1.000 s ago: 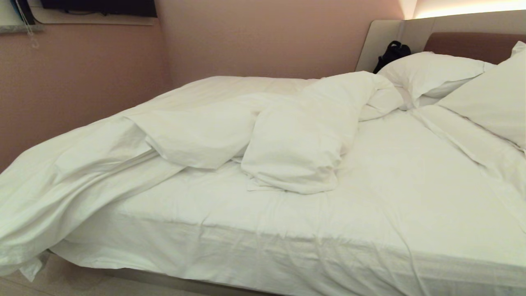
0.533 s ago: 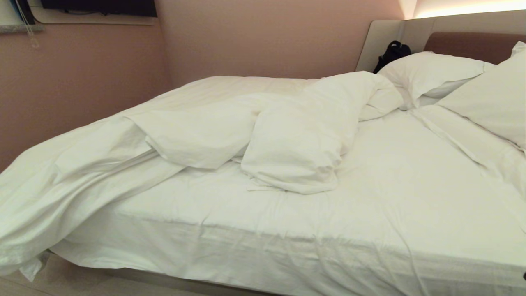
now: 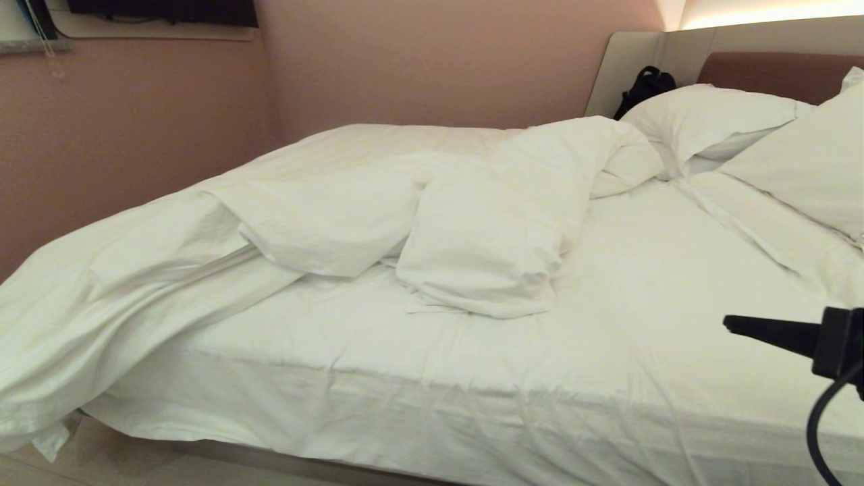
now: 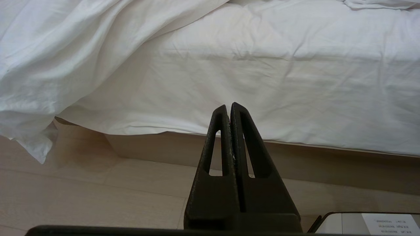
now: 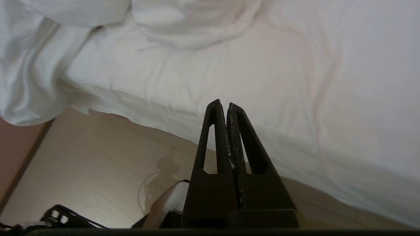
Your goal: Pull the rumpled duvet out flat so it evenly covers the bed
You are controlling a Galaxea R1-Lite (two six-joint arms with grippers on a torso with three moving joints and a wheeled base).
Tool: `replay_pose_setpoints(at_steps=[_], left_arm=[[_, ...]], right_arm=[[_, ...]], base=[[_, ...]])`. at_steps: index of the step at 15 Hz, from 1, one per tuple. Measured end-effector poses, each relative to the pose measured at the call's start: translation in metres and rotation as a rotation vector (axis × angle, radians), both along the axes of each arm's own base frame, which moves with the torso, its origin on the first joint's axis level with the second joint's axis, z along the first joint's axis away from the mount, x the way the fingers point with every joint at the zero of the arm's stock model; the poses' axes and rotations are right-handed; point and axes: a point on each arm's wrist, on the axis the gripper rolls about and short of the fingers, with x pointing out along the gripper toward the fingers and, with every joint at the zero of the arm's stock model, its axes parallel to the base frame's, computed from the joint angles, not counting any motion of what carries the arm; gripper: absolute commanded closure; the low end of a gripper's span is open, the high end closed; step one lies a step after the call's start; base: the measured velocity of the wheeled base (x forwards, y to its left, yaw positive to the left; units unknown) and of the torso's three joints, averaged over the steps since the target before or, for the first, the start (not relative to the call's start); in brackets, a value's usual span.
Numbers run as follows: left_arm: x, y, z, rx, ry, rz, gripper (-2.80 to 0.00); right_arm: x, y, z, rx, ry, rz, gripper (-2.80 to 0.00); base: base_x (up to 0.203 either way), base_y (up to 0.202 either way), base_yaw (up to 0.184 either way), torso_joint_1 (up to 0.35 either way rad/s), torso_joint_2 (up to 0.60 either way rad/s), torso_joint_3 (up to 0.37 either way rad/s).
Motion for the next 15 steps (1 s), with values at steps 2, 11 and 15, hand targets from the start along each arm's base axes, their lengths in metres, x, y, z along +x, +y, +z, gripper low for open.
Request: replay_pose_setpoints(at_steps=[2,11,15], left_arm=[[0.000,0.000,0.000,0.000,0.000,0.000,0.00],[0.000,0.000,0.000,0.000,0.000,0.000,0.00],[0.000,0.000,0.000,0.000,0.000,0.000,0.00]], right_arm=[[0.033,0.005,0.011,0.024,-0.006,0.029,0.00],[0.161,0.035,-0.004,0.116,0.111,0.070,0.00],[0.197,0.053,-0.027,0.165,0.142,0.082,0.00]], base=[[0.000,0.000,0.000,0.000,0.00,0.000],[0.000,0.000,0.000,0.000,0.00,0.000],[0.000,0.000,0.000,0.000,0.00,0.000]])
